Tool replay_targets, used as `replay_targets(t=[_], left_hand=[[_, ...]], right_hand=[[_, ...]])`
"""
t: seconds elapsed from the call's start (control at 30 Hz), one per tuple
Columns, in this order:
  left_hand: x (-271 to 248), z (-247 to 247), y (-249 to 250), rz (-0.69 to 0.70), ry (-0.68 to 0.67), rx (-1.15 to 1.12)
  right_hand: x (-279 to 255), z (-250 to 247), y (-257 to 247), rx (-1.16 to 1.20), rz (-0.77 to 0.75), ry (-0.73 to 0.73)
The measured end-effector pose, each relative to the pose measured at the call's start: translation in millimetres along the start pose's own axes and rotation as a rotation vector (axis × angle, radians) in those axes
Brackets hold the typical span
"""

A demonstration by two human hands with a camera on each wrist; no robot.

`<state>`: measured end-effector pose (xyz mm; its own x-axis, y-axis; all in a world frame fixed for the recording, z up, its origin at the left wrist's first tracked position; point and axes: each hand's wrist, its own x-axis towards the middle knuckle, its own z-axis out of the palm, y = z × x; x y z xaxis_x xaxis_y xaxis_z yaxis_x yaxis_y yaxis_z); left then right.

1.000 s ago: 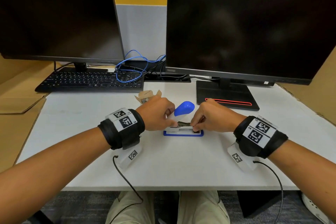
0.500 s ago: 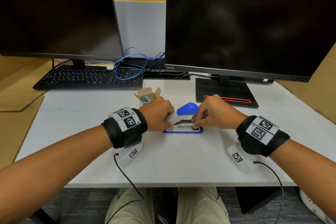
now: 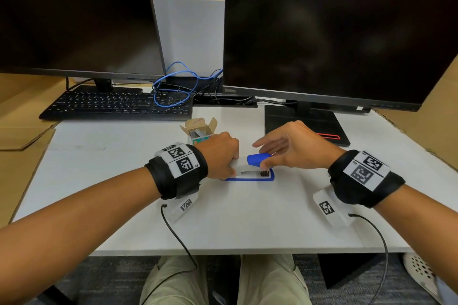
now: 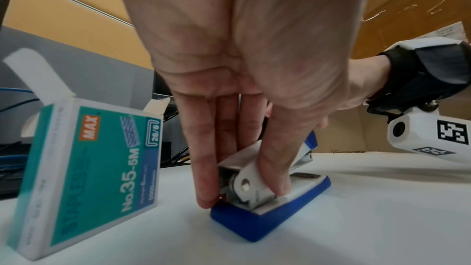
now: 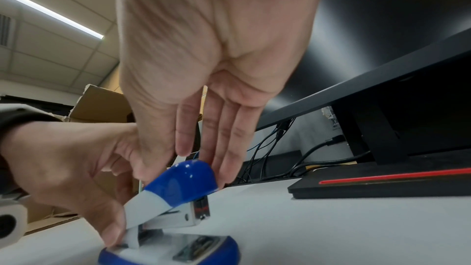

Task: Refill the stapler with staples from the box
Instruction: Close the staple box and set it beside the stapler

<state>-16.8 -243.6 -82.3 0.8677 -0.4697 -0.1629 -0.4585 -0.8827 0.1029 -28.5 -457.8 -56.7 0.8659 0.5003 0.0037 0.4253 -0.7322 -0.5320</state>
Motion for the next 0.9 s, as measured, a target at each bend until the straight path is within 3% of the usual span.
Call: replay_targets(t=[0.43, 0.63, 0.73, 0.83, 0.9], left_hand=[[-13.4, -7.3, -11.2, 0.033, 0.005, -0.036], [-37.6, -46.9, -33.8, 0.044, 0.337, -0.129], [-50.0, -55.9, -50.5, -0.050, 0.468, -0.180], [-58.3, -54.0, -73.0, -0.188, 0.526, -0.186], [-61.3, -48.1, -83.1, -0.264, 0.487, -0.178]], right_hand=[[8.4, -0.3, -4.6, -0.221, -0.087, -0.054], [8.5, -0.5, -4.4, -0.203, -0.082, -0.057], [9.5, -0.6, -5.8, -0.191, -0.073, -0.054], [18.0, 0.2, -11.6, -0.160, -0.063, -0.015], [28.3, 1.0, -19.8, -0.171, -0.078, -0.002]])
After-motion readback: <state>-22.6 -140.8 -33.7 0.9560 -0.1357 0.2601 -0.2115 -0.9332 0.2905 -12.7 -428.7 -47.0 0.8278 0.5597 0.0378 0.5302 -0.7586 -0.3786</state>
